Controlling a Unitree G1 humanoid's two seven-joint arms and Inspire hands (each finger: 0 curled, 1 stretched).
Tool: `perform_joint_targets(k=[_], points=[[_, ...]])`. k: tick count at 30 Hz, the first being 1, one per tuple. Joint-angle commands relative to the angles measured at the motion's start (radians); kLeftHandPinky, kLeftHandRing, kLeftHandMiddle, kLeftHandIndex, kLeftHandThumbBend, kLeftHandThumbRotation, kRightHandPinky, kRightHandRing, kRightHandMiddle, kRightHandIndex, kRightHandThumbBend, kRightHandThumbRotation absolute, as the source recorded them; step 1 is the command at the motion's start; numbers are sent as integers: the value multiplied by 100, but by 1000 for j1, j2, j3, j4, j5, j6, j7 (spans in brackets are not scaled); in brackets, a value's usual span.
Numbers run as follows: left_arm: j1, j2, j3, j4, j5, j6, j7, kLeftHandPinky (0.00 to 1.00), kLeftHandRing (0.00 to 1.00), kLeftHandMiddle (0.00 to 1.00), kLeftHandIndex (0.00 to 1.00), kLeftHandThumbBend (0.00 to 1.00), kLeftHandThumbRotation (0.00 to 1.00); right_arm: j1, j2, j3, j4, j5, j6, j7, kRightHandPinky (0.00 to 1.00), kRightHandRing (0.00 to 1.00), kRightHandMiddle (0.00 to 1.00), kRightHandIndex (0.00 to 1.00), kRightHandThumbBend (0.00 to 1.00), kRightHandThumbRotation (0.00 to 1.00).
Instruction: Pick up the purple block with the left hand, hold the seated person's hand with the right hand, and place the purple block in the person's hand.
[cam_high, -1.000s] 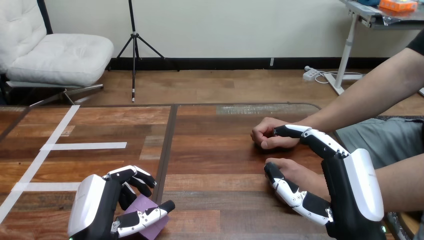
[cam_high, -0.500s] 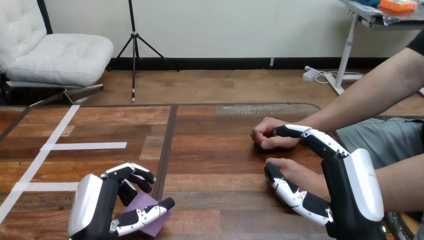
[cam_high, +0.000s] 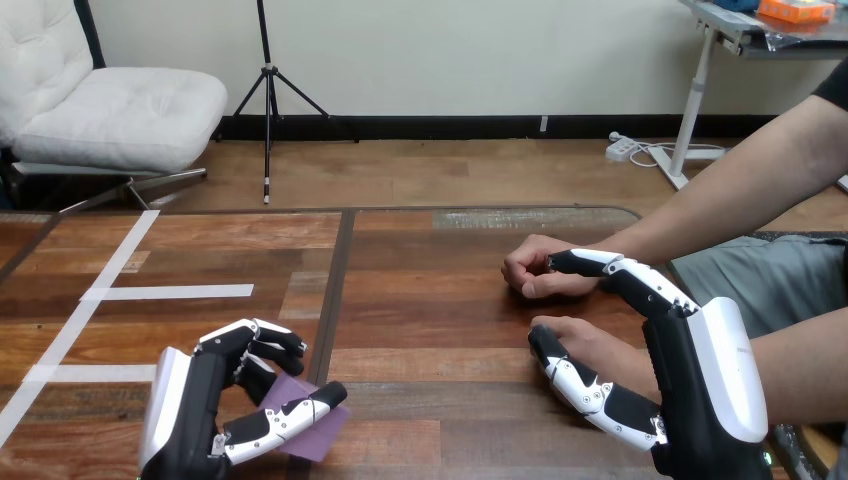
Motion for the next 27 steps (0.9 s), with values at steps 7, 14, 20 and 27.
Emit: perform_joint_targets(k=[7, 14, 20, 27], points=[[-55, -43, 33, -16, -194, -61, -164, 31, 39, 47, 49, 81, 15, -32, 1, -8, -59, 14, 3, -2, 68, 74, 72, 70, 54, 35], [-57, -69, 47, -18, -264, -73, -242, 32, 39, 47, 49, 83, 14, -35, -1, -9, -56, 2, 1, -11, 68, 74, 72, 70, 54, 36], [-55, -90, 59, -27, -307, -69, -297, 33, 40, 47, 49, 85, 13, -37, 0, -8, -55, 3, 3, -11, 68, 73, 72, 70, 54, 35], [-53, -109, 74, -37, -309, -61, -319, 33, 40, 47, 48, 87, 14, -36, 0, -10, -56, 5, 6, -9, 68, 73, 72, 70, 55, 35]])
